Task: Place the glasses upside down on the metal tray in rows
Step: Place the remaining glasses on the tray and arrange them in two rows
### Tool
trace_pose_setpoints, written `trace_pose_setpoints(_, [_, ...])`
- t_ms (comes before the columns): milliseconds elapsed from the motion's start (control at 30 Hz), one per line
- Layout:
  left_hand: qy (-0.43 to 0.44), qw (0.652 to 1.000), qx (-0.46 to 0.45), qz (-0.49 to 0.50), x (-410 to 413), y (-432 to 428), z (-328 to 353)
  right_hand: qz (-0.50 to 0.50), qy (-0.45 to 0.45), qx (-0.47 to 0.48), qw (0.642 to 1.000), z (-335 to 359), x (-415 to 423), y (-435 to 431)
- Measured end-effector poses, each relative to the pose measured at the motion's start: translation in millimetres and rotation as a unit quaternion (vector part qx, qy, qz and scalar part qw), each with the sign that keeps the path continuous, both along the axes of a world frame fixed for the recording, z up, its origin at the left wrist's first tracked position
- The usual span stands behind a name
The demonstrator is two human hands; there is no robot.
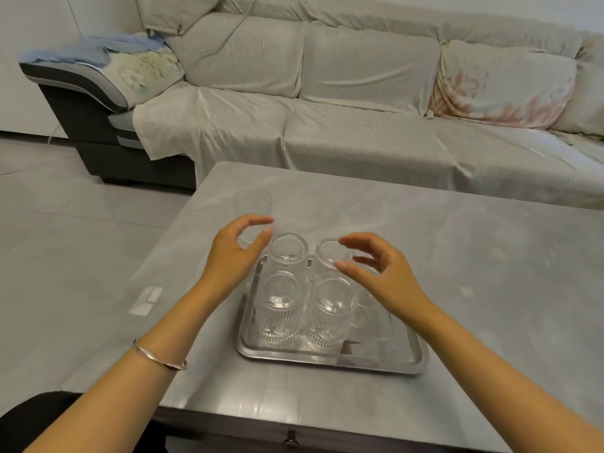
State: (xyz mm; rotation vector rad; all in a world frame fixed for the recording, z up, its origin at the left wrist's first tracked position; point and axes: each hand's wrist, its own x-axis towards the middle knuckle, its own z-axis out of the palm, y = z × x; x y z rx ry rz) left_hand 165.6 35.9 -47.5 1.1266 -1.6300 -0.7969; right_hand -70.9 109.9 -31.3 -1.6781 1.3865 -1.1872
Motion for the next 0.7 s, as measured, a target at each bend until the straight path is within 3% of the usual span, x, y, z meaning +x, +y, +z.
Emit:
trace_pose_setpoints(367, [-0.045, 0.994, 0.063, 0.070, 30, -85, -10, 0.041, 0.074, 0.047, 0.995, 4, 39, -116])
trace_pose_setpoints(700, [-0.127, 0.988, 0.079, 0.046, 16, -135, -24, 0.075, 0.203, 0.053, 0.975, -28, 47, -133])
